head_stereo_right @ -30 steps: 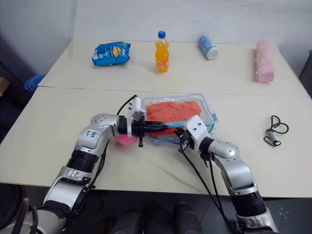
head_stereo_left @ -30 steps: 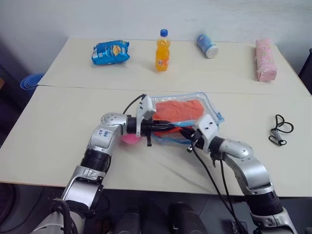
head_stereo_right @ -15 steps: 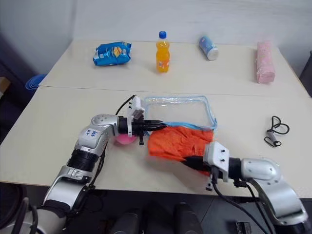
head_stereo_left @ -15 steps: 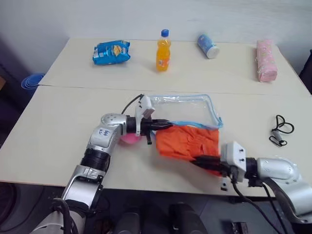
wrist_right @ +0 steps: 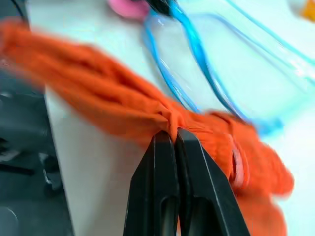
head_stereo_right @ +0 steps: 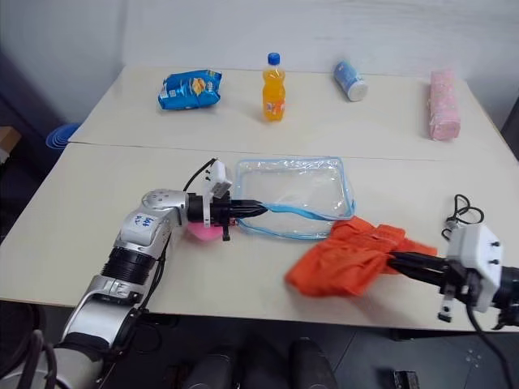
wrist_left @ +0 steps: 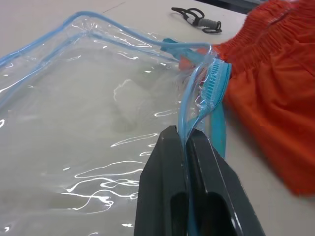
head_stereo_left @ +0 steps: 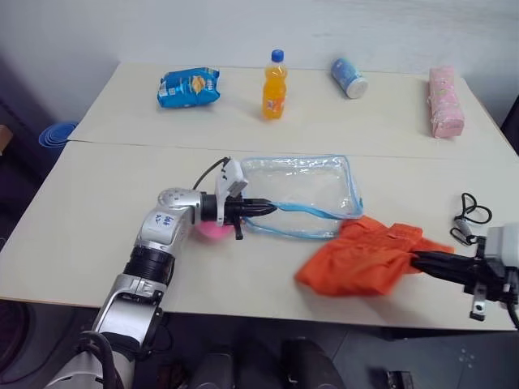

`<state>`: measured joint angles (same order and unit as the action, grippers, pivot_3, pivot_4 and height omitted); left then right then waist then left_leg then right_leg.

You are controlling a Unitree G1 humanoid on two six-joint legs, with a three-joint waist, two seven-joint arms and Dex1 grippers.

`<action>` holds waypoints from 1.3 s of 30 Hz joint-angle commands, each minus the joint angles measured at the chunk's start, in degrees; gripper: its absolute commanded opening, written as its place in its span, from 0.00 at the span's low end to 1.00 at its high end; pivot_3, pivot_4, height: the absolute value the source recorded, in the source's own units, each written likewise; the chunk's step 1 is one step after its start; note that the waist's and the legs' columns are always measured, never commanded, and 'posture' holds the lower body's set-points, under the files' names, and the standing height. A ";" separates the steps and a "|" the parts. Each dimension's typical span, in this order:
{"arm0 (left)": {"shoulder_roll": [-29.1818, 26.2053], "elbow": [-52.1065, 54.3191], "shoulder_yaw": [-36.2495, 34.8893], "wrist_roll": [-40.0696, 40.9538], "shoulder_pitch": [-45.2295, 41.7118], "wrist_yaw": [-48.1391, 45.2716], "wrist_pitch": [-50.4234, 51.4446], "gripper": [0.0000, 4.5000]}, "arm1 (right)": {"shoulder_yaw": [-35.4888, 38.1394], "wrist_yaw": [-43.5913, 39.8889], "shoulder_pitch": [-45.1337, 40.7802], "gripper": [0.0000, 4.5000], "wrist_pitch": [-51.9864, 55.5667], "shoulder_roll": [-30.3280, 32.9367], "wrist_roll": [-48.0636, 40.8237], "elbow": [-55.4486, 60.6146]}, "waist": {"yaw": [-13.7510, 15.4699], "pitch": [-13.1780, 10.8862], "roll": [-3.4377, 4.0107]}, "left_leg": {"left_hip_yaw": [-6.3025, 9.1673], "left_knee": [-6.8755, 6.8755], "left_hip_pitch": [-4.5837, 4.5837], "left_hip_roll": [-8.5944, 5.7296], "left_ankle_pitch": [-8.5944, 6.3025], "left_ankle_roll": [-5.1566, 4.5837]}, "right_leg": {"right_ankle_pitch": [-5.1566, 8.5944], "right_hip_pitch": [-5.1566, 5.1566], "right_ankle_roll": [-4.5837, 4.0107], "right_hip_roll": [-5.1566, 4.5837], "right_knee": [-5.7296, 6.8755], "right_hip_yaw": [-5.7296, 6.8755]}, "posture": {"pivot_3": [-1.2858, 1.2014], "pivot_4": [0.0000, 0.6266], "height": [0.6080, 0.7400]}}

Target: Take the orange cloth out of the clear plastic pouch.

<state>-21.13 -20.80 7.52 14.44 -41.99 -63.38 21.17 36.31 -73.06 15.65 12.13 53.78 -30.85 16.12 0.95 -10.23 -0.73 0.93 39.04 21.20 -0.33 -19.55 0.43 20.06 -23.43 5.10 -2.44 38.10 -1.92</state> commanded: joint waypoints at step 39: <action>-16.26 14.09 -1.79 5.84 13.30 -16.53 0.33 0.49 | -0.42 19.43 7.47 0.51 2.71 -10.27 4.69 -3.11 | -1.05 0.13 0.23 | 0.00 -0.05 -0.06 0.03 -0.03 -0.05 | 0.00 0.00 0.01 0.00 0.14 -0.07 | 0.52 0.24 1.00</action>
<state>-35.42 -8.92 7.62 19.01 -29.88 -78.26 22.27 31.90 -47.53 21.48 16.95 41.90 -22.79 12.68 -0.10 -10.10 -0.50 0.93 39.00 21.15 -0.31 -19.61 0.34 20.06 -23.43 5.10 -2.44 38.19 -1.99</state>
